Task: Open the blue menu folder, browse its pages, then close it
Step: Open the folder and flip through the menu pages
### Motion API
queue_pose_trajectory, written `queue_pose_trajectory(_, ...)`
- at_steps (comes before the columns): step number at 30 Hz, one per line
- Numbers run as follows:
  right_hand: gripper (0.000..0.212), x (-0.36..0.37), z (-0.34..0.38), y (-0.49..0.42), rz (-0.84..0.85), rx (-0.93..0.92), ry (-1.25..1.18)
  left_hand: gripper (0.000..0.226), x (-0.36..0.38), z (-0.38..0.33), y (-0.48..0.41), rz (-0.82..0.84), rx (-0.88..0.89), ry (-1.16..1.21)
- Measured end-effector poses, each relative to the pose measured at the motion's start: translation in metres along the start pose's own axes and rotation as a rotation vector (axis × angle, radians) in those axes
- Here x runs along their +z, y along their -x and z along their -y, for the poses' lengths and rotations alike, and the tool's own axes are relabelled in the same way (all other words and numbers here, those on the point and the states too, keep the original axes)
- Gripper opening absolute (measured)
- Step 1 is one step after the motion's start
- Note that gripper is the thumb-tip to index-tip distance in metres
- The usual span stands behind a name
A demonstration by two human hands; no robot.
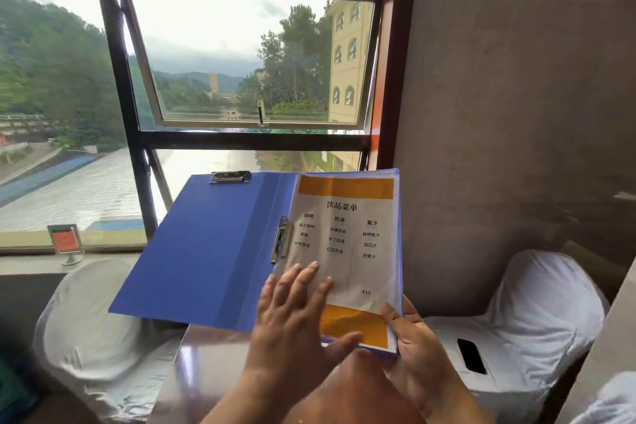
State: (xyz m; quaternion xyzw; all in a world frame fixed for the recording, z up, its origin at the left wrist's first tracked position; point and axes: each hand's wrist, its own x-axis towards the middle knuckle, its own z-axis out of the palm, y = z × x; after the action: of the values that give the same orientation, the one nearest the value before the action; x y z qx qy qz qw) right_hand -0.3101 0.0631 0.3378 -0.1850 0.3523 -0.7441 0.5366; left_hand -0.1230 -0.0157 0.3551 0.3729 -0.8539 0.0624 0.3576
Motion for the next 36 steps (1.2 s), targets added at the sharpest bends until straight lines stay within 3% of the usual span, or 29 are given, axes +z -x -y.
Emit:
queue_pose_trajectory(2,0.035,0.007,-0.002,0.005,0.034,-0.013,-0.023,0.086,0.004,-0.007,-0.002,0.066,-0.046,0.028)
queue_pose_trajectory(5,0.034,0.012,-0.001,0.014,0.083,-0.023,-0.001,0.067,0.000,-0.007,0.000,0.056,-0.062,0.082)
queue_pose_trajectory(9,0.030,0.011,0.000,0.022,0.101,0.002,-0.003,0.024,-0.010,-0.004,0.003,-0.112,-0.022,0.097)
queue_pose_trajectory(12,0.031,0.010,0.001,0.025,0.087,-0.031,0.085,0.022,-0.018,0.007,0.003,-0.217,-0.105,0.157)
queue_pose_trajectory(18,0.028,0.002,0.012,0.020,0.005,-0.071,0.087,0.039,-0.026,0.053,0.014,-0.417,-0.790,0.980)
queue_pose_trajectory(20,0.028,0.001,0.013,0.018,0.007,-0.066,0.073,0.038,-0.031,0.063,0.018,-0.466,-0.909,1.039)
queue_pose_trajectory(22,0.031,0.004,0.013,0.016,0.021,-0.055,0.070,0.030,-0.038,0.062,0.023,-0.487,-0.962,0.896)
queue_pose_trajectory(24,0.035,0.008,0.011,0.015,0.028,-0.058,0.068,0.033,-0.048,0.051,0.031,-0.506,-0.808,0.666)
queue_pose_trajectory(27,0.029,0.014,0.003,0.013,0.052,-0.051,0.057,0.028,-0.046,0.034,0.036,-0.404,-0.157,0.320)
queue_pose_trajectory(29,0.029,0.020,-0.003,0.012,0.061,-0.034,0.047,0.032,-0.033,0.025,0.027,-0.234,0.070,0.176)
queue_pose_trajectory(31,0.029,0.024,-0.006,0.011,0.067,-0.028,0.048,0.059,-0.026,0.015,0.017,-0.091,0.024,0.078)
queue_pose_trajectory(33,0.027,0.027,-0.006,0.011,0.075,-0.031,0.059,0.072,-0.022,0.011,0.011,-0.051,-0.058,0.032)
queue_pose_trajectory(36,0.028,0.029,-0.004,0.011,0.086,-0.041,0.115,0.060,-0.020,0.012,0.009,-0.092,-0.040,0.053)
